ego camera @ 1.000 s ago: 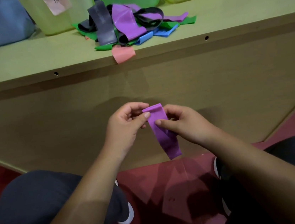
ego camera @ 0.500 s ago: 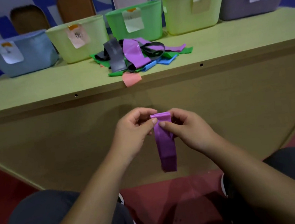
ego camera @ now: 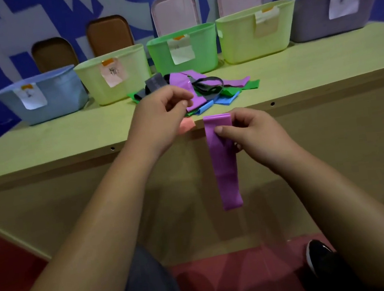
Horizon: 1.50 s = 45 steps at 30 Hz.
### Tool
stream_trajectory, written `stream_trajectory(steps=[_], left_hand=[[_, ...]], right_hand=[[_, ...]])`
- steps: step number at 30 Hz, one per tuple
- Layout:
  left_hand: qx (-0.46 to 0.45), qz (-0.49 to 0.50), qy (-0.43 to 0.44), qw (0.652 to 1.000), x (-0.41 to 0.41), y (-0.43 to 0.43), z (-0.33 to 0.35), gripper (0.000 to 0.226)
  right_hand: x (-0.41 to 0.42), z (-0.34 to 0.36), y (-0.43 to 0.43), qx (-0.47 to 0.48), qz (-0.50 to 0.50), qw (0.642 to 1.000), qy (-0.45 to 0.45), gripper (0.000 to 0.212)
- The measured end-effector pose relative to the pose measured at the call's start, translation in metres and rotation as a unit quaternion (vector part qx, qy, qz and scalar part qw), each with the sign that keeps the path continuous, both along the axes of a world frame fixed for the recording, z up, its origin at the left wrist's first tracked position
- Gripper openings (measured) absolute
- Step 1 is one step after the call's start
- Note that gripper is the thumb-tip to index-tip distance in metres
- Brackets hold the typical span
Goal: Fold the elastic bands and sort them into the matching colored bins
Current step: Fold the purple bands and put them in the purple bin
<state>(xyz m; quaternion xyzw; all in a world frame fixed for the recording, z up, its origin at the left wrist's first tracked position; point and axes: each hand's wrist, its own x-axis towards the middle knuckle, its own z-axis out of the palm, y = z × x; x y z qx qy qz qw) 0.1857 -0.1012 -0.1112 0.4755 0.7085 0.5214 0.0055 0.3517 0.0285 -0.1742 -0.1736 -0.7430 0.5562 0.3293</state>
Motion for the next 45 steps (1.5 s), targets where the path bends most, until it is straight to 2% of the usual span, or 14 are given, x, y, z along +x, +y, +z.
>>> stream_trajectory(steps=[4, 8, 11, 14, 18, 21, 25, 30, 33, 39, 45], left_hand=[[-0.031, 0.048, 0.101, 0.993, -0.015, 0.019, 0.007, 0.028], [-0.106, 0.052, 0.203, 0.972, -0.021, 0.043, 0.000, 0.026], [-0.169, 0.059, 0.234, 0.956, -0.026, 0.056, -0.005, 0.034], [-0.171, 0.071, 0.246, 0.951, -0.031, 0.060, -0.008, 0.034], [-0.113, 0.082, 0.182, 0.973, -0.034, 0.060, -0.008, 0.029], [-0.012, 0.101, 0.101, 0.990, -0.034, 0.058, -0.002, 0.029], [0.104, 0.114, 0.044, 0.987, -0.030, 0.051, 0.013, 0.022], [0.170, 0.152, 0.056, 0.972, -0.016, 0.034, 0.020, 0.013], [0.219, 0.150, 0.038, 0.963, -0.005, 0.023, 0.016, 0.013], [0.255, 0.139, 0.038, 0.956, 0.011, 0.004, 0.008, 0.011], [0.271, 0.095, 0.088, 0.954, 0.033, -0.019, 0.011, 0.016]], right_hand=[[-0.005, -0.017, 0.002, -0.017, -0.024, 0.998, 0.059, 0.008], [-0.015, -0.025, 0.008, -0.003, -0.011, 0.999, 0.053, 0.009], [-0.022, -0.025, 0.015, 0.007, -0.002, 0.998, 0.056, 0.010], [-0.029, -0.026, 0.020, 0.015, 0.014, 0.998, 0.057, 0.013], [-0.035, -0.024, 0.024, 0.020, 0.013, 0.997, 0.070, 0.014], [-0.037, -0.024, 0.025, 0.019, 0.011, 0.997, 0.073, 0.013], [-0.038, -0.026, 0.025, 0.006, 0.013, 0.997, 0.075, 0.012], [-0.034, -0.021, 0.021, -0.005, 0.013, 0.996, 0.093, 0.004], [-0.030, -0.020, 0.017, -0.011, 0.019, 0.994, 0.106, 0.007], [-0.025, -0.022, 0.013, 0.042, 0.010, 0.993, 0.109, 0.012], [-0.022, -0.016, 0.006, 0.026, 0.040, 0.989, 0.139, 0.018]])
